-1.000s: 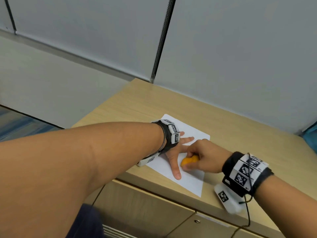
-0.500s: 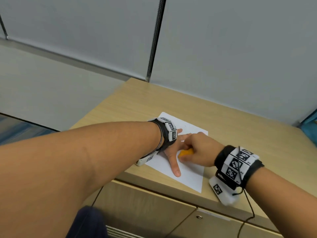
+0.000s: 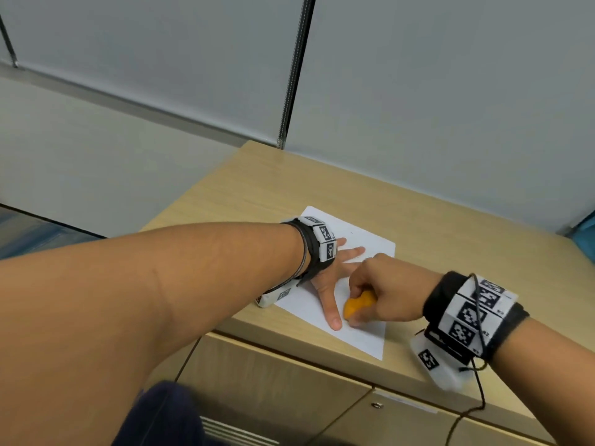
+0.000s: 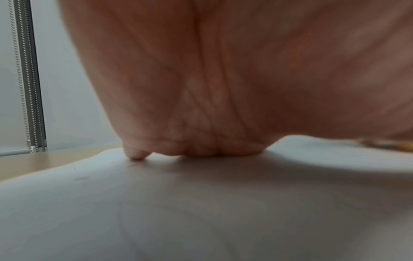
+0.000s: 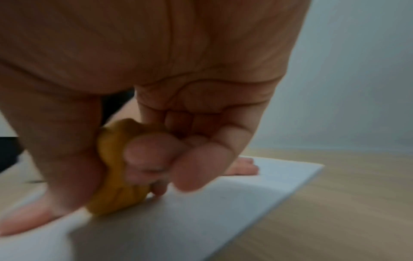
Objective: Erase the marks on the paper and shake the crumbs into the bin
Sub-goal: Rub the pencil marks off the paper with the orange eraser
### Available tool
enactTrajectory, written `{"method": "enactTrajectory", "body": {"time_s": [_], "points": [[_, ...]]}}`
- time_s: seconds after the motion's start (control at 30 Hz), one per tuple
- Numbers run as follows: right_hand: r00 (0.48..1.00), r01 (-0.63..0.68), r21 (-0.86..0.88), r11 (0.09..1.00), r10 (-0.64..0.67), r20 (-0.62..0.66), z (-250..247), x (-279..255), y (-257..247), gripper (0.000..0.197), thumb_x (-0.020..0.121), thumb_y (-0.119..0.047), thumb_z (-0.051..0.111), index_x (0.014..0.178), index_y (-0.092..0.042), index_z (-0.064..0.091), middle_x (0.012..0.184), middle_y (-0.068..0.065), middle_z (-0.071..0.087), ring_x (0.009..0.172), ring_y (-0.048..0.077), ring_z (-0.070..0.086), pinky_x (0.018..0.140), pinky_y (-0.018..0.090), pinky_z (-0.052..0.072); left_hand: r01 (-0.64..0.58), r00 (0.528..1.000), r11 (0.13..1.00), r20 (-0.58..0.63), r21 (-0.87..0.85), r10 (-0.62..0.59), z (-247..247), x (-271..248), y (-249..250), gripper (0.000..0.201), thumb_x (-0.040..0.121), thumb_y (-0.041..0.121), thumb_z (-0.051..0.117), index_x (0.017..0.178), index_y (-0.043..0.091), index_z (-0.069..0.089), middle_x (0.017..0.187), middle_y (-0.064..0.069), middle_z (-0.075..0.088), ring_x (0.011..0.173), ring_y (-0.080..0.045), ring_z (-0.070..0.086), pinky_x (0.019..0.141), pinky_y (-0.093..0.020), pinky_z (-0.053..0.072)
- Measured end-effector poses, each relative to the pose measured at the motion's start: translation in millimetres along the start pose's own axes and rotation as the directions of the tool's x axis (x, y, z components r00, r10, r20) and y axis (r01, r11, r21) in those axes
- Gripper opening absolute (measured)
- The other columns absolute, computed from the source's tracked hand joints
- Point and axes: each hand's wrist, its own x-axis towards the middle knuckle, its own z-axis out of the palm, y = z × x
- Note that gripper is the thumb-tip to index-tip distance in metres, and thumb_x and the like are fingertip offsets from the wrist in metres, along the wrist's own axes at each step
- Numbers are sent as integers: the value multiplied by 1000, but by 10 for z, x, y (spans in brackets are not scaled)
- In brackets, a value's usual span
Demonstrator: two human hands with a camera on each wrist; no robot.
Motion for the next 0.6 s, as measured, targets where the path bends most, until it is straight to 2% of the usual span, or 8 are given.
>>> {"method": "enactTrajectory", "body": {"time_s": [0.1,0.13,0.27,0.3,0.37,0.43,0.47,0.6], "points": [[980,-114,2,993,113,-166,5,99,211,27,80,-45,75,68,-31,56,67,-11,56,66,12,54,59,23,38,15,1000,1000,-6,-7,-15,0,-15,23,135,48,92,64,148,51,-18,158,9,-34,148,-33,-25,112,-68,-4],[977,-113,15,994,114,-178,34,94,208,25,80,-45,75,70,-29,58,68,-11,57,67,14,56,59,24,40,19,1000,1000,-1,-5,-19,-10,-21,28,135,50,91,64,148,50,-20,158,9,-35,147,-32,-25,112,-68,-4],[999,25,79,997,-23,-30,122,-46,-8,27,75,-50,80,71,-30,62,68,-11,61,61,5,54,58,22,44,10,1000,1000,7,11,-10,-24,-39,14,140,43,95,61,146,51,-23,158,6,-36,146,-36,-26,114,-68,-3],[1000,8,99,995,-5,-27,103,-36,36,27,75,-49,81,71,-30,62,67,-11,60,60,5,53,57,21,42,10,1000,1000,7,1,-10,-20,-43,19,139,45,93,63,146,51,-24,158,6,-35,147,-36,-25,114,-68,-3],[991,-82,93,992,91,-101,38,24,206,26,77,-45,81,70,-29,62,65,-10,58,59,5,50,57,21,39,20,1000,1000,-3,-17,-20,-14,-46,26,136,51,90,65,146,50,-25,158,8,-35,148,-33,-24,113,-66,-4],[968,-151,98,984,167,-186,48,66,310,24,78,-41,79,73,-22,66,66,-7,59,59,8,51,60,27,44,28,1000,999,-9,-25,-28,-7,-55,39,136,52,90,65,145,50,-27,158,10,-35,148,-30,-25,113,-66,-5],[969,-145,113,983,164,-184,74,57,286,25,78,-41,79,74,-20,67,67,-6,61,59,9,52,61,30,47,30,1000,999,-6,-23,-30,-8,-46,36,138,49,91,64,144,51,-27,158,9,-35,148,-30,-25,113,-66,-5],[999,-6,109,994,10,-33,118,-54,-6,26,76,-49,80,76,-28,65,71,-9,62,62,6,54,59,23,45,8,1000,1000,15,16,-8,-18,2,15,143,31,100,54,145,56,-18,157,4,-36,145,-38,-28,115,-67,-3]]}}
